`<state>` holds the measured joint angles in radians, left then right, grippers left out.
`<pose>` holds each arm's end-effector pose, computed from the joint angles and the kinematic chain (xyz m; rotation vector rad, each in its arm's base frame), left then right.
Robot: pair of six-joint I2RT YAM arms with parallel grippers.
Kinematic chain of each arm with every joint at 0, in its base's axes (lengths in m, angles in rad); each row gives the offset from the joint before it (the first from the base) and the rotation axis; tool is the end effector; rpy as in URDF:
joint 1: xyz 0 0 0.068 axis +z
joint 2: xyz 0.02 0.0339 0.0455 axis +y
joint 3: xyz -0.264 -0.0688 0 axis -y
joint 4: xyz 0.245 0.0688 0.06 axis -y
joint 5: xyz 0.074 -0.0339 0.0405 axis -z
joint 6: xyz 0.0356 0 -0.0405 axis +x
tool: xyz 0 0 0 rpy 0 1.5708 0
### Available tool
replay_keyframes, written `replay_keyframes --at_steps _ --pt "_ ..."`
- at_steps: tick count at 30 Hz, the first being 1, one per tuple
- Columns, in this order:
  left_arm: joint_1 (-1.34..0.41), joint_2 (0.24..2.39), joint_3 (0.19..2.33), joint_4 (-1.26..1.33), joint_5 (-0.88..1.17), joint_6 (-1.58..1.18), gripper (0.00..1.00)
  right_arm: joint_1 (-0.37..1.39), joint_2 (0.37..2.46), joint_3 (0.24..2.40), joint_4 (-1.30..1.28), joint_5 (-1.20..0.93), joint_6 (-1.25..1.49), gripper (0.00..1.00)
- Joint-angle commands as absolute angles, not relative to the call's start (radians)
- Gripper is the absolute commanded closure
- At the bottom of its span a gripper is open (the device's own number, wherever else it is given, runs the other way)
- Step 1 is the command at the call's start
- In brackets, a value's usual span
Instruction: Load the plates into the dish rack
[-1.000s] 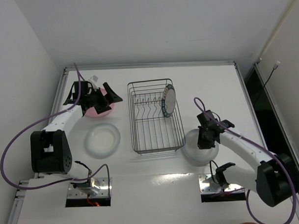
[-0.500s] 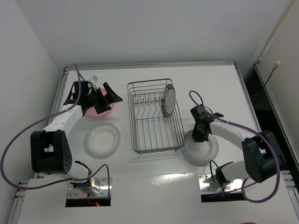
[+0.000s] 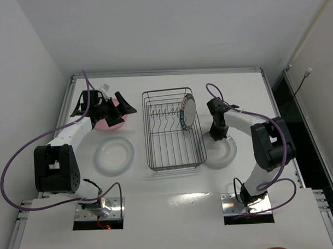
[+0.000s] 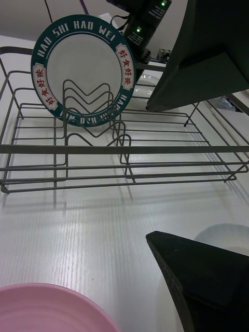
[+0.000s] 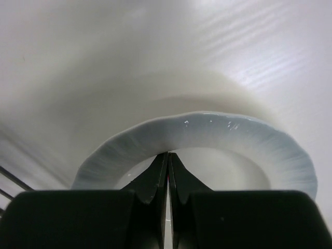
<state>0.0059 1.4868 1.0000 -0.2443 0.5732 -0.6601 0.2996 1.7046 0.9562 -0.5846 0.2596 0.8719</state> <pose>0.3199 -0.0174 0.2456 -0.4739 2.3120 -0.9886 0.2904 0.0801 0.1470 0.8319 2.6728 -0.1196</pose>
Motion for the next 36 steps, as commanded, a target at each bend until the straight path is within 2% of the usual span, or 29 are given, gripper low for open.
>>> replay_keyframes --at_steps 1,6,10,13,14,16,17,20,21,23,28,32,36 --pt "0.012 1.486 0.999 -0.213 0.594 -0.667 0.0 0.249 1.752 1.047 -0.578 0.293 0.845 1.0" --pt "0.012 1.496 0.999 -0.213 0.594 -0.667 0.0 0.18 1.763 1.083 -0.591 0.246 0.778 1.0" --pt "0.012 1.496 0.999 -0.213 0.594 -0.667 0.0 0.158 1.645 1.011 -0.54 0.123 0.692 0.98" --pt "0.012 1.496 0.999 -0.213 0.594 -0.667 0.0 0.147 1.501 0.927 -0.519 0.058 0.615 0.84" --pt "0.012 1.496 0.999 -0.213 0.594 -0.667 0.0 0.135 1.47 0.908 -0.518 0.045 0.606 0.75" --pt "0.012 1.496 1.008 -0.213 0.594 -0.667 0.0 0.107 1.406 0.871 -0.529 0.044 0.594 0.67" --pt "0.012 1.496 1.008 -0.213 0.594 -0.667 0.0 0.098 1.39 0.861 -0.541 0.044 0.578 0.57" --pt "0.012 1.496 1.008 -0.213 0.584 -0.667 0.0 0.057 1.358 0.835 -0.571 0.058 0.568 0.42" --pt "0.012 1.496 1.008 -0.213 0.584 -0.667 0.0 0.035 1.358 0.813 -0.571 0.067 0.555 0.27" --pt "0.012 1.505 1.008 -0.213 0.584 -0.667 0.0 0.005 1.358 0.786 -0.571 0.039 0.555 0.18" --pt "0.012 1.505 1.008 -0.213 0.584 -0.667 0.0 -0.136 1.39 0.667 -0.463 -0.187 0.555 0.16" --pt "0.012 1.505 1.008 -0.222 0.584 -0.667 0.0 -0.186 1.425 0.604 -0.373 -0.368 0.555 0.2" --pt "0.012 1.505 1.008 -0.222 0.584 -0.667 0.0 -0.207 1.425 0.604 -0.364 -0.388 0.546 0.22"
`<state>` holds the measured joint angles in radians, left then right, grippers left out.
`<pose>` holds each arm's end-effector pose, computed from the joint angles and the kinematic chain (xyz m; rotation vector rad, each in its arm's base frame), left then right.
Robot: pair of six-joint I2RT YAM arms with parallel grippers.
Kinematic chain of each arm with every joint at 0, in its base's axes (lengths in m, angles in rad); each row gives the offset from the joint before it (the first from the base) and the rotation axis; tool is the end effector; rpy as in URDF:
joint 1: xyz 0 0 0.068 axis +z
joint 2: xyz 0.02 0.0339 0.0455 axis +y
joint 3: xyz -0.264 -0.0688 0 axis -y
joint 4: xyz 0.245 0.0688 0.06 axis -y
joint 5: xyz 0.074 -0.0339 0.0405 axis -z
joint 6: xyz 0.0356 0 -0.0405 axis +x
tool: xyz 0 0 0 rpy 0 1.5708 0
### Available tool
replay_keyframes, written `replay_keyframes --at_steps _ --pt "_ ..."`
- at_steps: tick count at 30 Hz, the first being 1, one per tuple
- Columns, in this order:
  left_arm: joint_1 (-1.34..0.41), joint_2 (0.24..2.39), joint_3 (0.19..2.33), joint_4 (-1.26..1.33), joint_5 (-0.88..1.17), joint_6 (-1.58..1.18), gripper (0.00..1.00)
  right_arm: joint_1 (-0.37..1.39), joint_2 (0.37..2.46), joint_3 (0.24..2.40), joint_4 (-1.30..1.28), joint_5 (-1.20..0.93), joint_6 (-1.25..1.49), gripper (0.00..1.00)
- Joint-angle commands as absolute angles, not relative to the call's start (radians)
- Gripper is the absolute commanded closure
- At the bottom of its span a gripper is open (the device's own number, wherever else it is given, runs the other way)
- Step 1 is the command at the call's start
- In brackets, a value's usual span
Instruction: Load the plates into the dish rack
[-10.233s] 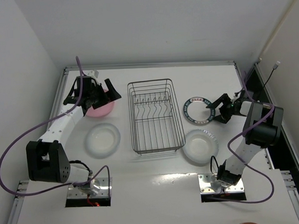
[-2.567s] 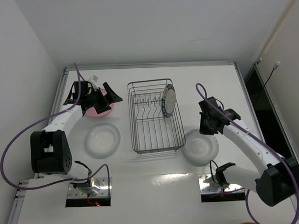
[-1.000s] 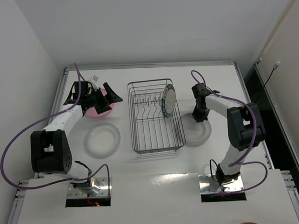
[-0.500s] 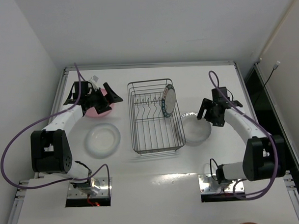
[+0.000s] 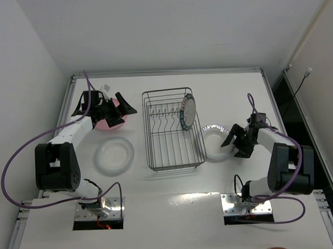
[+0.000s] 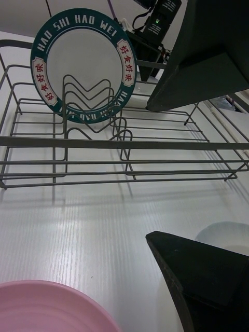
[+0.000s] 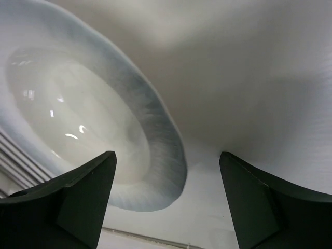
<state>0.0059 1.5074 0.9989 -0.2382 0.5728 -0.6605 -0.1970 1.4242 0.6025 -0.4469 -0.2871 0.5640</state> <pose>0.3229 -0.0174 0.2395 -0.4840 2.3257 -0.9881 0.2220 -0.0340 0.1329 1.0030 2.6770 0.4856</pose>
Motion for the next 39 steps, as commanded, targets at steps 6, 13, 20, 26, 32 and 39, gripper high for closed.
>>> replay_keyframes --at_steps 6,13,20,26,32,39 --pt "0.012 1.505 1.008 -0.222 0.584 -0.667 0.0 -0.207 1.456 0.623 -0.345 -0.388 0.546 0.38" --pt "0.012 1.505 1.008 -0.222 0.584 -0.667 0.0 -0.239 1.5 0.632 -0.345 -0.388 0.546 1.0" --pt "0.012 1.505 1.008 -0.222 0.584 -0.667 0.0 -0.259 1.321 0.592 -0.423 -0.269 0.56 1.0" --pt "0.012 1.505 1.008 -0.222 0.584 -0.667 0.0 -0.259 1.045 0.785 -0.621 -0.049 0.581 1.0" --pt "0.012 1.505 1.008 -0.222 0.584 -0.667 0.0 -0.259 1.049 0.858 -0.621 -0.118 0.572 1.0" --pt "0.012 1.505 1.008 -0.222 0.584 -0.667 0.0 -0.259 1.049 0.762 -0.531 -0.208 0.584 1.0"
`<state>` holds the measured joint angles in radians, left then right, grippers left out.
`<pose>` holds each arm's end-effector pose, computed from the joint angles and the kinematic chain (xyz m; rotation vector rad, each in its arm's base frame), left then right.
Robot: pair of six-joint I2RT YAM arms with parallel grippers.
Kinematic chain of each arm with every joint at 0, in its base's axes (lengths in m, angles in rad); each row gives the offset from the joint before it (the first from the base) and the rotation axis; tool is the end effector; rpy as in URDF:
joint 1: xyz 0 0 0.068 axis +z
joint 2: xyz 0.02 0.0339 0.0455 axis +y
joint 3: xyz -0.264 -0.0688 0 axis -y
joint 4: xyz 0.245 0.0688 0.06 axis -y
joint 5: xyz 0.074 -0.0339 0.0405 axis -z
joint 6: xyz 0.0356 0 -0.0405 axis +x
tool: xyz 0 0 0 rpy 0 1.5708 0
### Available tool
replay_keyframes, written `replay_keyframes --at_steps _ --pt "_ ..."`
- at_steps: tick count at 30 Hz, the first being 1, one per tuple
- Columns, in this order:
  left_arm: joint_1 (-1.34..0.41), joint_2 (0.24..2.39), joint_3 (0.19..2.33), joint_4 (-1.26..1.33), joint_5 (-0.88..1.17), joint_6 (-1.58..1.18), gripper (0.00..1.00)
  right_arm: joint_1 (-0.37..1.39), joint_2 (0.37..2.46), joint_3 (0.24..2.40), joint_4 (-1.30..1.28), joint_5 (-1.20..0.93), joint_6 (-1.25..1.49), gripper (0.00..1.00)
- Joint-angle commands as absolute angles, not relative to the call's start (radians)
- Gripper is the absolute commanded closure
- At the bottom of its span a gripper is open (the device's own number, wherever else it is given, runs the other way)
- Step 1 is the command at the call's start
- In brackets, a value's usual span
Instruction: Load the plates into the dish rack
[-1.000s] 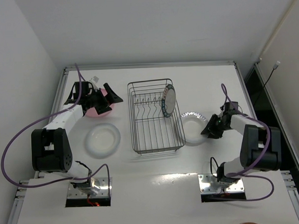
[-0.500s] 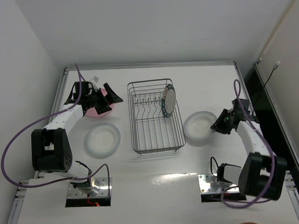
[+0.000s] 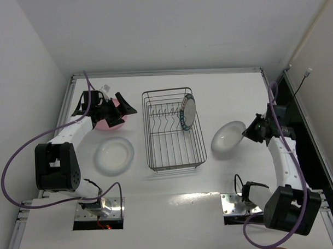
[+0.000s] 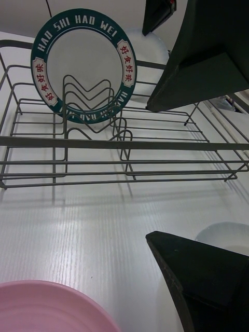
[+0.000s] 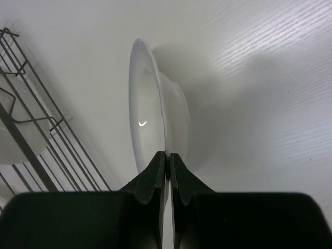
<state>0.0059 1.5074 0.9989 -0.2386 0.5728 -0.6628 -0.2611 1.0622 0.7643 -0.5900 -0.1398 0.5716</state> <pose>0.3228 -0.0174 0.2395 -0.4870 2.3260 -0.9892 0.2063 -0.0500 0.2448 0.9430 2.2845 0.3067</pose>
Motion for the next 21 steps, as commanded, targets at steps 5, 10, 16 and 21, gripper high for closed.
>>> replay_keyframes --at_steps 5,10,16,21 --pt "0.012 1.505 1.008 -0.222 0.584 -0.667 0.0 -0.25 0.997 0.843 -0.589 -0.169 0.554 1.0" --pt "0.012 1.505 1.008 -0.222 0.584 -0.667 0.0 -0.239 0.931 1.023 -0.684 -0.075 0.545 1.0" --pt "0.012 1.505 1.008 -0.222 0.594 -0.667 0.0 -0.178 0.91 1.193 -0.674 -0.118 0.545 1.0" --pt "0.012 1.505 1.008 -0.222 0.594 -0.667 0.0 -0.097 0.942 1.304 -0.597 -0.199 0.534 1.0"
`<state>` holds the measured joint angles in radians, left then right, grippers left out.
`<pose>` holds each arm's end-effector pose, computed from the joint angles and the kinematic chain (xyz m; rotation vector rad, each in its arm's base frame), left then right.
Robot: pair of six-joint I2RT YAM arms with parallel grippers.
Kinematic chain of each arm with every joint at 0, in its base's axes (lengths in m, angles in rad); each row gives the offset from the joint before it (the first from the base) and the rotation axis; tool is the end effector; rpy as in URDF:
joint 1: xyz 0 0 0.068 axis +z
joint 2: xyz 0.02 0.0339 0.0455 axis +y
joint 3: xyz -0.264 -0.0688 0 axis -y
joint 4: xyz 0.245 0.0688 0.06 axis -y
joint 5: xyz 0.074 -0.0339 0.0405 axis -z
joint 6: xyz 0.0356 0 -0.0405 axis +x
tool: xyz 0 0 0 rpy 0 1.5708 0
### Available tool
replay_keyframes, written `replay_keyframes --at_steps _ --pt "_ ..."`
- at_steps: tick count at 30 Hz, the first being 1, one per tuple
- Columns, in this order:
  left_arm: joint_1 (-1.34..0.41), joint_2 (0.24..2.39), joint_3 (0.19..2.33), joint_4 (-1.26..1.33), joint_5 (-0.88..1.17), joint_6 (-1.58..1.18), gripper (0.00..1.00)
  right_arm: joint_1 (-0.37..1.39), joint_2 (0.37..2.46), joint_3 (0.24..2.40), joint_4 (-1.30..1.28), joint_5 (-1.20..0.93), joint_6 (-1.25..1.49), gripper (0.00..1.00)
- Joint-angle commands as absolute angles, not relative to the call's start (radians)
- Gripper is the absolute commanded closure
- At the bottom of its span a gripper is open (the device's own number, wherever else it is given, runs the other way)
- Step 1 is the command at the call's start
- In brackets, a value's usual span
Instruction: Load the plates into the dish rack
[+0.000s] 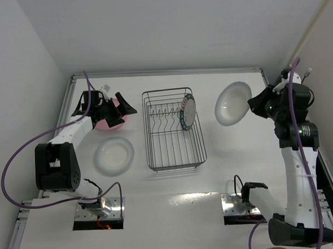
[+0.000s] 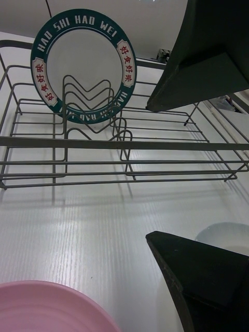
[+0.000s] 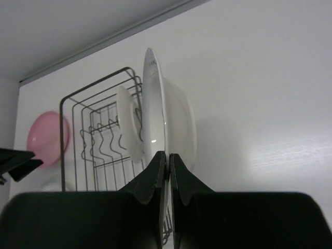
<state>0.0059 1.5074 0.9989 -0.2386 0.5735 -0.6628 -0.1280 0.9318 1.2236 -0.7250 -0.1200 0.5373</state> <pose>0.3228 -0.0174 0.2395 -0.4867 2.3260 -0.9900 0.1783 -0.0186 0.4075 0.5862 1.9344 0.3812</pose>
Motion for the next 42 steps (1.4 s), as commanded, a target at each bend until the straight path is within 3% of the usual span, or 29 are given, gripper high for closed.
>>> replay_keyframes --at_steps 1,4,7,13,24,36,42 --pt "0.012 1.505 1.008 -0.222 0.594 -0.667 0.0 -0.054 0.975 1.322 -0.585 -0.212 0.522 1.0" --pt "0.012 1.505 1.008 -0.222 0.594 -0.667 0.0 0.036 1.04 1.399 -0.584 -0.186 0.508 1.0" --pt "0.012 1.505 1.008 -0.222 0.594 -0.667 0.0 0.235 1.117 1.442 -0.597 -0.06 0.462 1.0" --pt "0.012 1.514 1.008 -0.222 0.594 -0.667 0.0 0.44 1.288 1.552 -0.637 0.219 0.433 1.0" --pt "0.012 1.514 1.008 -0.212 0.594 -0.667 0.0 0.597 1.573 1.704 -0.667 0.563 0.414 1.0" --pt "0.012 1.505 0.999 -0.212 0.603 -0.667 0.0 0.692 1.788 1.925 -0.716 0.732 0.362 1.0" --pt "0.012 1.505 0.999 -0.212 0.603 -0.667 0.0 0.724 1.842 1.936 -0.716 0.744 0.339 1.0"
